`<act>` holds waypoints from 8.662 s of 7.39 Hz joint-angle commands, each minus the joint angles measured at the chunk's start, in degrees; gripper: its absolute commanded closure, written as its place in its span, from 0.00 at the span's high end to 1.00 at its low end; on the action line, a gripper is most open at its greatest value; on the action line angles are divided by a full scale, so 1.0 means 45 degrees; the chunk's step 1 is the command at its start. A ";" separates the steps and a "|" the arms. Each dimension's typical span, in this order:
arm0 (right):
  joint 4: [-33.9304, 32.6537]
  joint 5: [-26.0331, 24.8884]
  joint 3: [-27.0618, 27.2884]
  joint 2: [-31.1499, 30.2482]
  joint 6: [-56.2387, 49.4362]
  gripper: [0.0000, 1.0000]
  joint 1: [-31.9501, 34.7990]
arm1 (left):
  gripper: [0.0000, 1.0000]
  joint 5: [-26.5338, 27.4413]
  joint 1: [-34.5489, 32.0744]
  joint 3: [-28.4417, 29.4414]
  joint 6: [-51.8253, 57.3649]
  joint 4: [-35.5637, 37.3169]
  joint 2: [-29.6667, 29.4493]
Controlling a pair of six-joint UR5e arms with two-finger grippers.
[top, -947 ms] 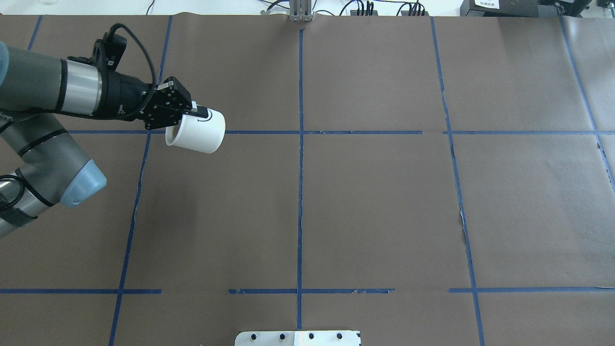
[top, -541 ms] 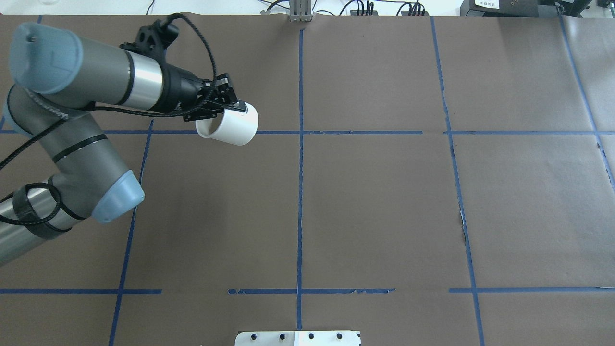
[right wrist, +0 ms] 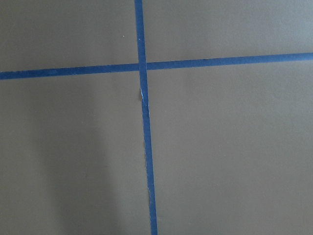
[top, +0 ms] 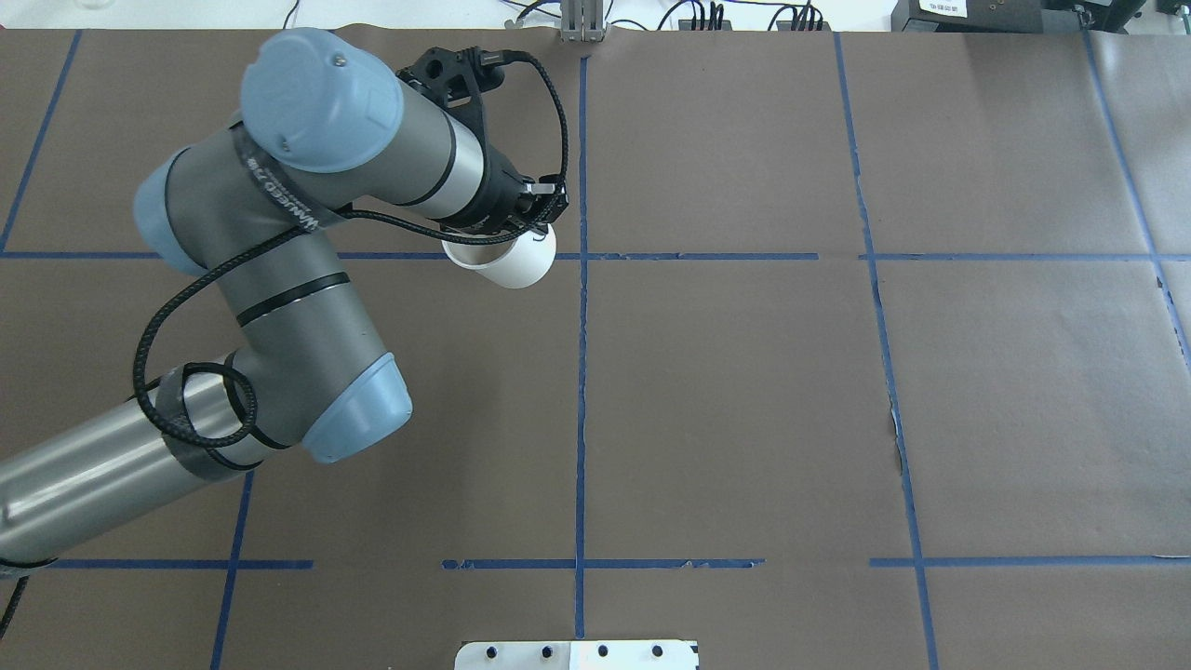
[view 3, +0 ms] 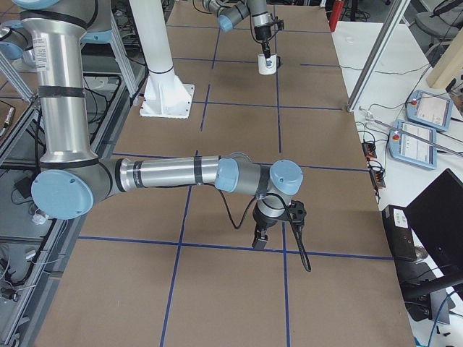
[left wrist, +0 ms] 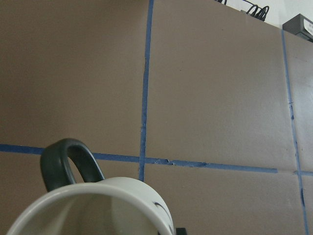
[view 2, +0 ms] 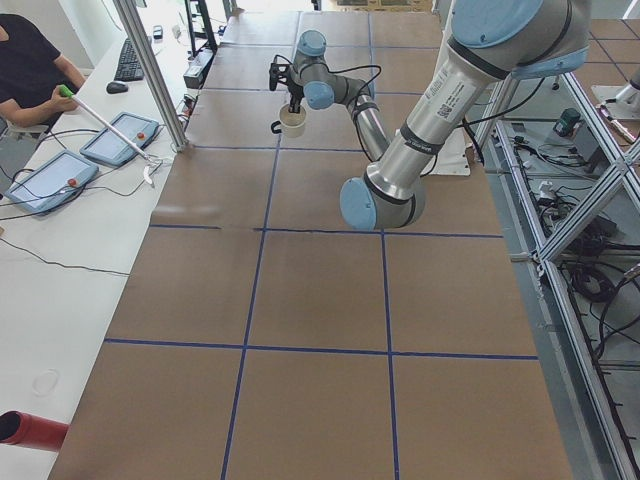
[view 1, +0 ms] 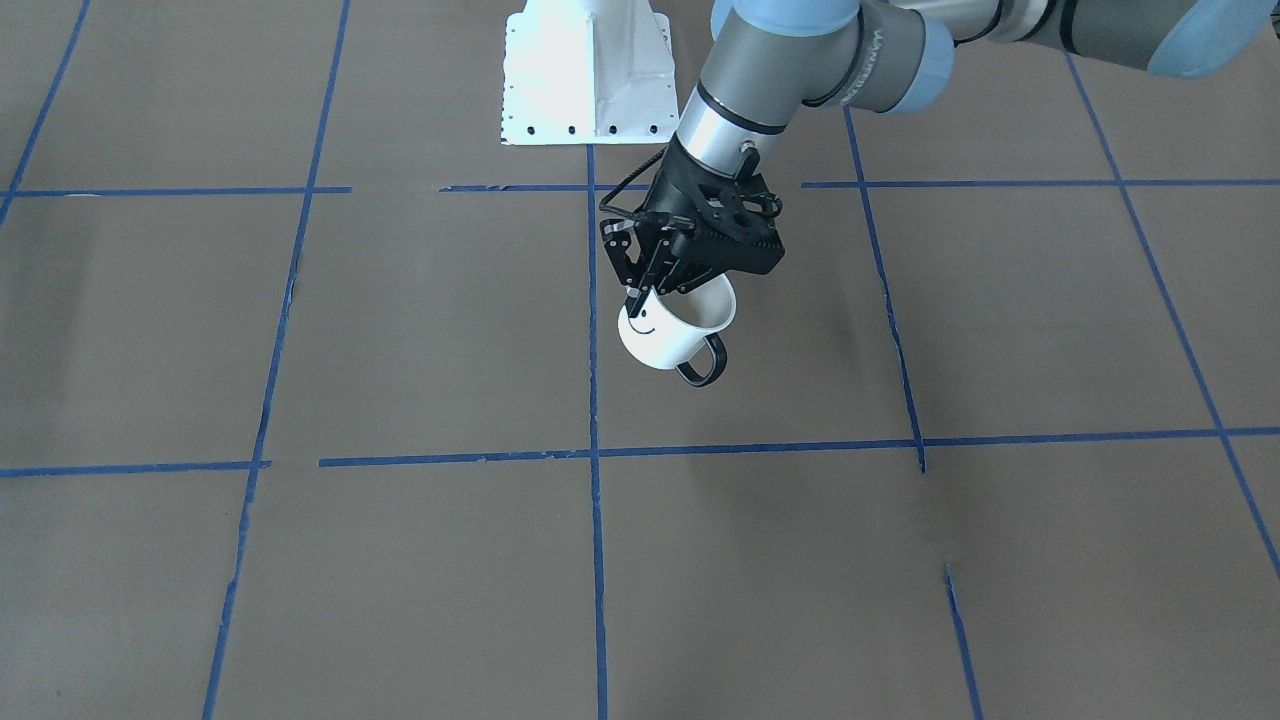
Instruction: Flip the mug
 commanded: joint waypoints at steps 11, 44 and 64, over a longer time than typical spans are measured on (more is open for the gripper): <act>0.0000 0.0000 0.0000 0.0000 0.0000 1.00 0.0000 | 0.00 0.2199 0.2224 0.5313 0.3161 0.2027 -0.3324; 0.0000 0.0000 0.0000 0.0000 0.0000 1.00 0.0000 | 1.00 -0.5028 -1.2385 0.3127 1.7113 0.2258 0.8239; 0.0000 0.0000 0.0000 0.0000 0.0000 1.00 0.0000 | 1.00 -0.6141 -1.1037 0.1740 1.6208 0.2355 0.9509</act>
